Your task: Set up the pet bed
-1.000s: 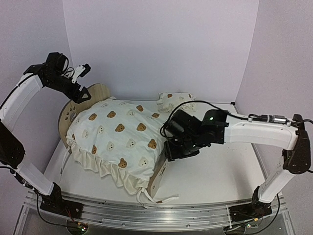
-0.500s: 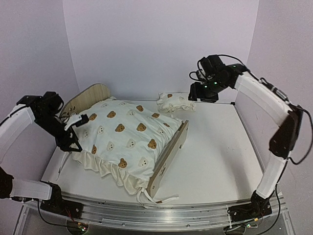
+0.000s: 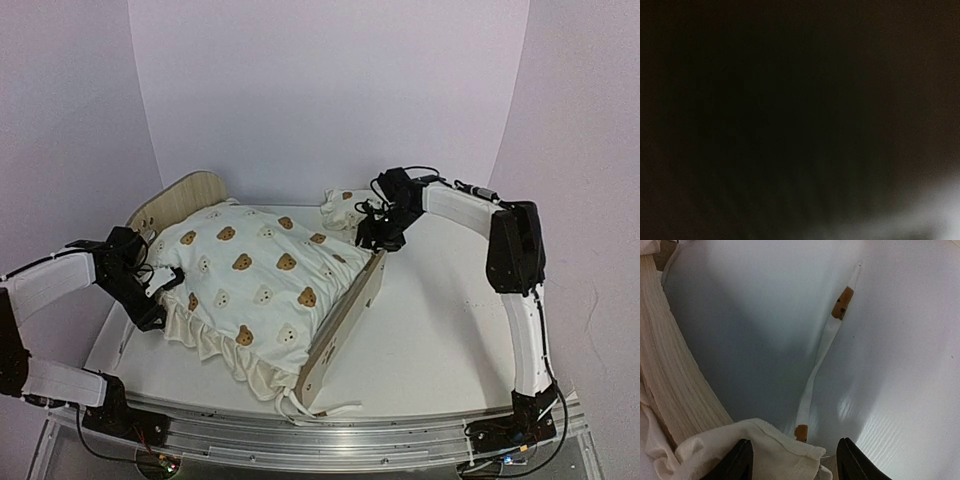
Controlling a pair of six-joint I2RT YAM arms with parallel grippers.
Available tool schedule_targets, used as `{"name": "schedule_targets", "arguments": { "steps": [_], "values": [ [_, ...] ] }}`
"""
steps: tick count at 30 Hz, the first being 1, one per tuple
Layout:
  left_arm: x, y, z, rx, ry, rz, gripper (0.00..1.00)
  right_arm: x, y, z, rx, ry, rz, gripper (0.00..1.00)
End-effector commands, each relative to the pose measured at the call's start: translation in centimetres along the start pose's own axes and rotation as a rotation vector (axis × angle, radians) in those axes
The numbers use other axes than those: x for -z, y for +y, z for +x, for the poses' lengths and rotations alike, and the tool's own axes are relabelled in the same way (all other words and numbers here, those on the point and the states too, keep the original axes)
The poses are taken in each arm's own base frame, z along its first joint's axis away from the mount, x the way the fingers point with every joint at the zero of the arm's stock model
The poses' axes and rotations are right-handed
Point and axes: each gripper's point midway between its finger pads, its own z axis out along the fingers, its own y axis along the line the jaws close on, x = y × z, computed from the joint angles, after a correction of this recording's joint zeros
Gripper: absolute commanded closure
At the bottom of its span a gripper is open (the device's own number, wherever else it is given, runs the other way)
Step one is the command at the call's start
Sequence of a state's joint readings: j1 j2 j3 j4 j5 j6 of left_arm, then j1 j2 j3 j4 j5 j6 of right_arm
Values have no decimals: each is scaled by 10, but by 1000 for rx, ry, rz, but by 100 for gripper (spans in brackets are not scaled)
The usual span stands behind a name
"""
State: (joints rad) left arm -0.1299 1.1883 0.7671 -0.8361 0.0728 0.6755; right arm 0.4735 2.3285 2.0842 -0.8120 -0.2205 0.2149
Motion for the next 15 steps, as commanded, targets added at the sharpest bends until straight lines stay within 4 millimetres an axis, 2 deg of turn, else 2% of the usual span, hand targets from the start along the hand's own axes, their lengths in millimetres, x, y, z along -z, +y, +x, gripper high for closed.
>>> {"name": "schedule_targets", "arguments": {
  "steps": [1,4,6,7,10,15],
  "values": [
    [-13,46,-50,6,-155,-148,31,38,26,49,45,62,-121,43],
    [-12,59,-82,14,-228,-134,31,52,32,79,35,71,-163,44],
    [-9,60,-109,4,-302,-82,30,56,36,102,29,80,-180,44],
    [-10,54,-121,-13,-331,-39,30,55,36,117,23,97,-181,44],
    [-18,39,-155,-84,-356,7,29,60,45,141,23,93,-185,44],
    [-34,10,-201,-187,-369,72,29,66,81,171,67,61,-222,44]
  ]
}}
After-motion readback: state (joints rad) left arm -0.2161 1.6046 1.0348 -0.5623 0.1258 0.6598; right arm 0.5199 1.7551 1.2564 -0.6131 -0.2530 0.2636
